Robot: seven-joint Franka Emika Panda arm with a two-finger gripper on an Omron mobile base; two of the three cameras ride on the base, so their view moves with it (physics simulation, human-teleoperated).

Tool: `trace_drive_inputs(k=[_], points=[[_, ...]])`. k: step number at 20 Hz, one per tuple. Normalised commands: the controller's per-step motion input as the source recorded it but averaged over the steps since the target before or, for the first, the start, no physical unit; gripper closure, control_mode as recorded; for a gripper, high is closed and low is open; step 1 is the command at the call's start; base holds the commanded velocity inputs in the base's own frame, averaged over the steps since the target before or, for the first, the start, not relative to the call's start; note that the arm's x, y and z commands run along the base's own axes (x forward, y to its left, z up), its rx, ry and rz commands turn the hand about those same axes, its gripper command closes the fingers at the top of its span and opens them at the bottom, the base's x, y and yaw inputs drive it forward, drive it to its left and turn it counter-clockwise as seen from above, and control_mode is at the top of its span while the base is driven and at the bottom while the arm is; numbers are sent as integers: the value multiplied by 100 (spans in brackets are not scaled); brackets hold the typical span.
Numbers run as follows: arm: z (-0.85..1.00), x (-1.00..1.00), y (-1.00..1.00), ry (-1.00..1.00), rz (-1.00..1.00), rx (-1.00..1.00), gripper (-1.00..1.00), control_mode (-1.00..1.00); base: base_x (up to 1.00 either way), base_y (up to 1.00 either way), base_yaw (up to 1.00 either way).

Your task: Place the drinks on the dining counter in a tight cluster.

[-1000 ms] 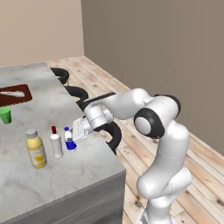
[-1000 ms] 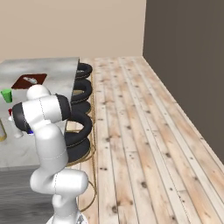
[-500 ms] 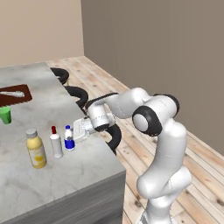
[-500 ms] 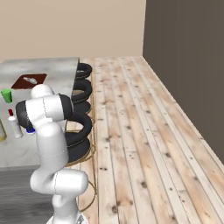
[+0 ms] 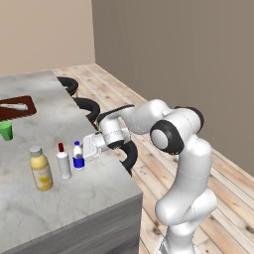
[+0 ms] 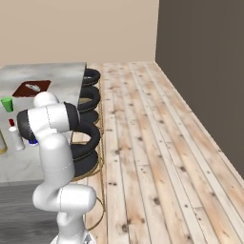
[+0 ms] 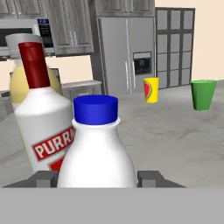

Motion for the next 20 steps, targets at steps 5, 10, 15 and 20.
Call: trace_drive_inputs(k=[5,10,15,20], points=[[0,-1,0,0,0,0,-100,-100,0,0,0],[0,-19,0,0,0,0,-100,-100,0,0,0],[0,-9,0,0,0,0,-100,-100,0,0,0],[0,-5,0,0,0,0,-100,-100,0,0,0]])
